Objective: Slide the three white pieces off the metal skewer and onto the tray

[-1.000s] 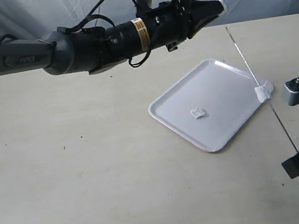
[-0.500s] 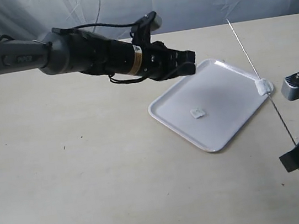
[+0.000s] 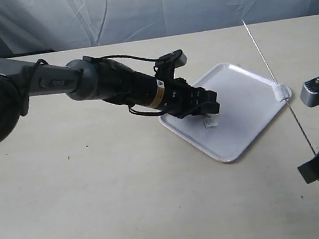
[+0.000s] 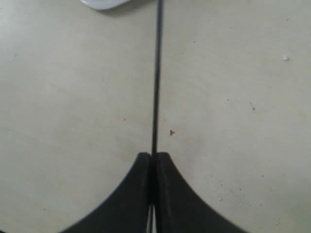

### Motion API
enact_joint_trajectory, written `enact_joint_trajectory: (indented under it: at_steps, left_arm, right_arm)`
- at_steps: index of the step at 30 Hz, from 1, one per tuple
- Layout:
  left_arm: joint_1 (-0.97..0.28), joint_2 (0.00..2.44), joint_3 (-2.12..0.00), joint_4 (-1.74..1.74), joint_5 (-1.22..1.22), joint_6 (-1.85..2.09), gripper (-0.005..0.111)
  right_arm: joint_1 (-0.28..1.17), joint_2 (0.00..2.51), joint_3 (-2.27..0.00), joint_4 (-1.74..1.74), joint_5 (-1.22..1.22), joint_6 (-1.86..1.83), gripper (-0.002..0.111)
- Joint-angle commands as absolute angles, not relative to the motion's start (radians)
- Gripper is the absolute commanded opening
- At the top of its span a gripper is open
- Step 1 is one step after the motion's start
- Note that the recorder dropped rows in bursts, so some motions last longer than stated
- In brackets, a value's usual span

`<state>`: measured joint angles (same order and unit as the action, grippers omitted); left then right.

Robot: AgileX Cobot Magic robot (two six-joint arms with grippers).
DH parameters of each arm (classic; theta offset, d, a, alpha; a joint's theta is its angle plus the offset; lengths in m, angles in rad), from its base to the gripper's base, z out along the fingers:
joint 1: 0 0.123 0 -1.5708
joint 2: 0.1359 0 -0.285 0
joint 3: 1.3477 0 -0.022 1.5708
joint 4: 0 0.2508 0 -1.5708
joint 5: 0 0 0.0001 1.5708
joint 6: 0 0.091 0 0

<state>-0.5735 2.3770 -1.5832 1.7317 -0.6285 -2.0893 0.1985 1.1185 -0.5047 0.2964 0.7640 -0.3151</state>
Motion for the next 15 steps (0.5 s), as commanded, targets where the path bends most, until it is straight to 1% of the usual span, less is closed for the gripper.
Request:
enact_joint_trajectory:
  at_steps: [1, 6, 10, 15]
  left_arm:
    - [-0.579, 2.366, -1.585, 1.683, -0.648, -2.089, 0.054]
    - [-0.551, 2.305, -1.585, 1.496, -0.823, -2.03, 0.054]
    - [-0.519, 2.258, -1.585, 1.421, -0.99, -2.041, 0.054]
    - [-0.533, 2.236, -1.585, 1.343, -1.146, -2.067, 0.054]
  right_arm:
    - [0.199, 1.12, -0.503, 0.299, 0.754, -0.319, -0.001]
    - [0.199, 1.12, -0.503, 0.297, 0.727, -0.319, -0.001]
    - [0.199, 1.12, -0.526, 0.295, 0.706, -0.319, -0.001]
    - [0.199, 1.124, -0.542, 0.297, 0.675, -0.316, -0.001]
